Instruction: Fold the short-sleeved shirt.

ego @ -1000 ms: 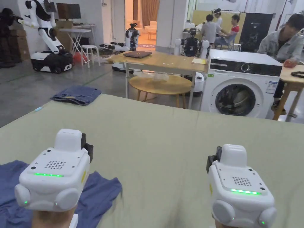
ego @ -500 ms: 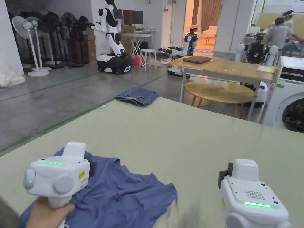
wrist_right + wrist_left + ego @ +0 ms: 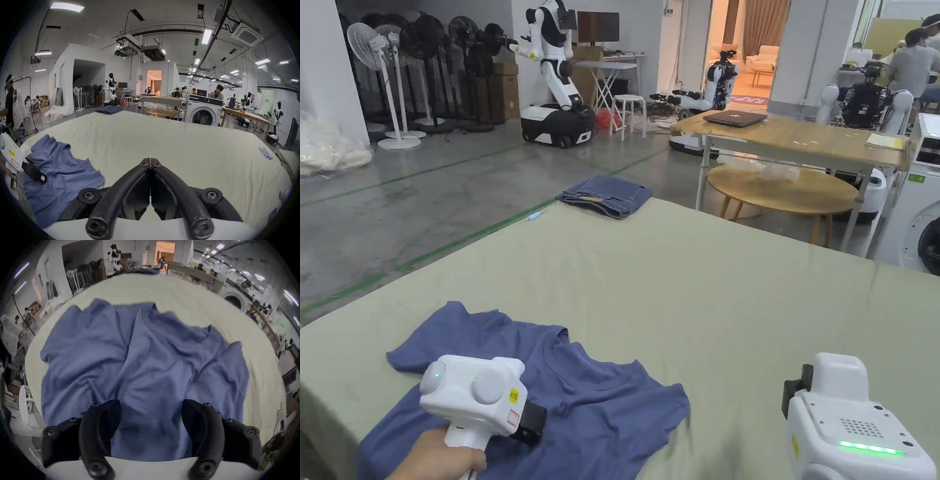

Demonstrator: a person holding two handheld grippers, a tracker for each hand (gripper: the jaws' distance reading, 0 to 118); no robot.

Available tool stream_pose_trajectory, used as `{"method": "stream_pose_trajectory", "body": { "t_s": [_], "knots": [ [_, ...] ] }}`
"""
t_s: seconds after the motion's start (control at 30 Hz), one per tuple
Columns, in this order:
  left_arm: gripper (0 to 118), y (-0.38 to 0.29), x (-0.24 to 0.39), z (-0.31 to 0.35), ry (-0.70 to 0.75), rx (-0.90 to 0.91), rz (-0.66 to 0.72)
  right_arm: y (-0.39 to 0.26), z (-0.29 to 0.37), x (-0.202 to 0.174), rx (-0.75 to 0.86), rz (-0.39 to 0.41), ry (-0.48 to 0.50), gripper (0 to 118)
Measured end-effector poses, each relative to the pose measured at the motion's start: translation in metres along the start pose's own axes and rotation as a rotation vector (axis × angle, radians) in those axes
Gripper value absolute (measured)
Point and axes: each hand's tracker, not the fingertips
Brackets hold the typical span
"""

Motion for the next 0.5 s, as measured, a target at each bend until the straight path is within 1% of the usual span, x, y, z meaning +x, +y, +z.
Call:
{"method": "stream_pose_trajectory", "body": {
  "t_s": [0.1, 0.13, 0.17, 0.23, 0.27, 0.3, 0.4, 0.5],
  "knots": [
    [79, -0.006, 0.017, -0.002, 0.079, 0.040, -0.088, -0.004, -0.002, 0.003, -0.017, -0.003, -0.004, 0],
    [75, -0.006, 0.022, -0.002, 0.094, 0.045, -0.108, -0.004, -0.003, 0.004, -0.020, -0.004, -0.005, 0],
    [66, -0.007, 0.025, 0.000, 0.080, 0.067, -0.133, -0.005, -0.003, 0.004, -0.023, -0.005, -0.006, 0],
    [25, -0.008, 0.027, 0.002, 0.051, 0.106, -0.143, -0.006, -0.002, 0.005, -0.025, -0.005, -0.008, 0],
    [5, -0.009, 0.030, 0.001, 0.061, 0.116, -0.146, -0.007, -0.002, 0.006, -0.027, -0.005, -0.010, 0],
    [0, -0.010, 0.032, -0.001, 0.090, 0.115, -0.149, -0.007, -0.002, 0.007, -0.029, -0.006, -0.011, 0],
    [0, -0.015, 0.025, -0.006, 0.068, 0.139, -0.128, -0.010, -0.002, 0.011, -0.034, -0.018, -0.019, 0],
    [0, -0.013, 0.014, 0.008, 0.005, 0.203, -0.038, -0.009, -0.001, 0.017, -0.041, -0.031, -0.024, 0]
  ]
}}
